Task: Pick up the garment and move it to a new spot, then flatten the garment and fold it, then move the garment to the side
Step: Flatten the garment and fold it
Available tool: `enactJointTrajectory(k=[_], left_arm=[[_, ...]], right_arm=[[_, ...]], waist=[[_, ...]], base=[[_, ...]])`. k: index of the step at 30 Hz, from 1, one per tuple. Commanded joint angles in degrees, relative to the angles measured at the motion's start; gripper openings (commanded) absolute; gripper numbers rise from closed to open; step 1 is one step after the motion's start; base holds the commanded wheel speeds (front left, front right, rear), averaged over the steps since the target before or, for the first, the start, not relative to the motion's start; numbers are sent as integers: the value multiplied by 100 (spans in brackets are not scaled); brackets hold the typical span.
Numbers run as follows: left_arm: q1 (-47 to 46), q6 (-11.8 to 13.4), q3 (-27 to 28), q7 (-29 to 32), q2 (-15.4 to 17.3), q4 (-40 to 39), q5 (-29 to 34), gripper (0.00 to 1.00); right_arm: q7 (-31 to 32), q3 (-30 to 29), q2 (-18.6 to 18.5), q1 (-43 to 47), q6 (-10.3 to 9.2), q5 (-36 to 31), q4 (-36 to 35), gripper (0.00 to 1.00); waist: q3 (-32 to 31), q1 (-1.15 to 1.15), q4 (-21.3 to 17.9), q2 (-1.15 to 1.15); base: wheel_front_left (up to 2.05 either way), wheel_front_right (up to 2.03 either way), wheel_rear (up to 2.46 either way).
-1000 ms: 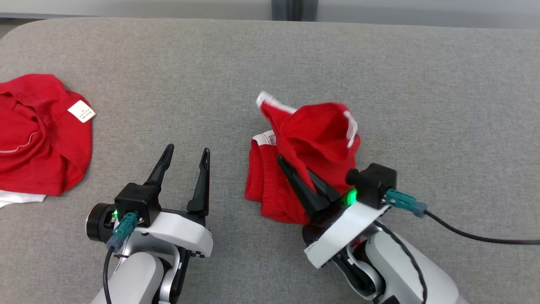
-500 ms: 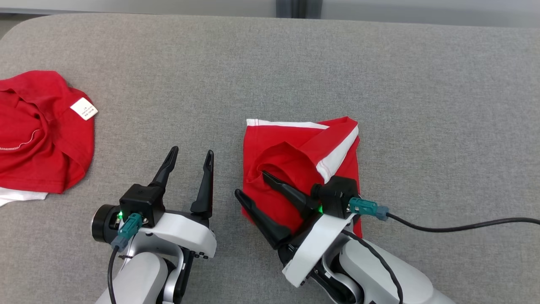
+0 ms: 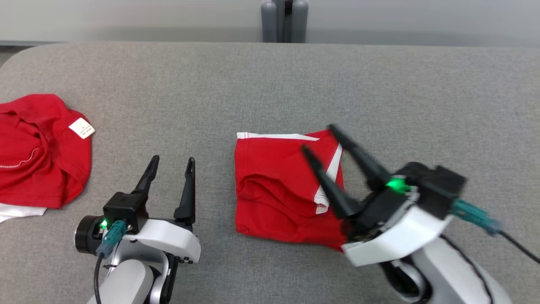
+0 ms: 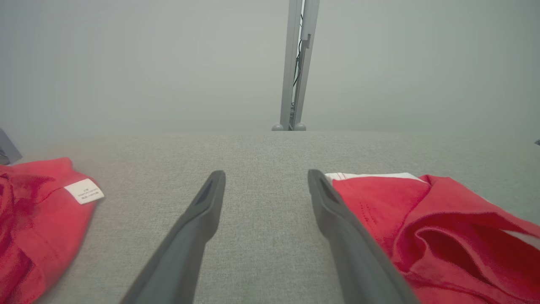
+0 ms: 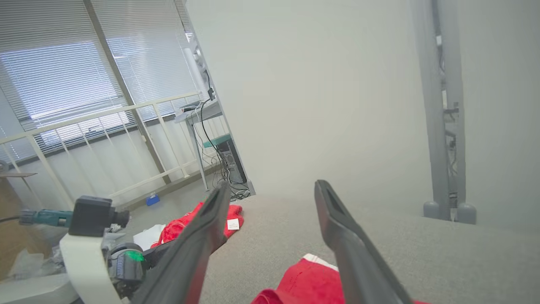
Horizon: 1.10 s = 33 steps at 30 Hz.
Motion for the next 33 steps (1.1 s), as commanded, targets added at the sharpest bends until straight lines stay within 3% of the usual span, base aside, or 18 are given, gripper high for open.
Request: enactJointTrajectory(k=[1, 8, 14, 23, 33], left_arm=[[57, 68, 69, -28, 94, -53, -44, 100], [245, 231, 157, -42, 263, -237, 18, 100], [400, 350, 196, -52, 377, -399, 71, 100], [626, 543, 212, 36, 525, -699, 130, 100], [670, 615, 165, 155, 615, -813, 147, 100]], right_arm=[[-10, -477, 5, 276, 3, -225, -180, 100], [10, -2258, 212, 1155, 3, -1096, -495, 100], [198, -2997, 283, 1712, 3, -1512, -511, 100], [540, -3624, 449, 2538, 3, -1863, -572, 100], [759, -3854, 557, 2667, 3, -2087, -580, 100]], waist=[[-109, 0, -72, 0], [-365, 0, -157, 0], [-550, 0, -177, 0], [-688, 0, -185, 0], [-721, 0, -225, 0]], base=[[0, 0, 0], [0, 0, 0], [0, 0, 0], [0, 0, 0], [0, 0, 0]])
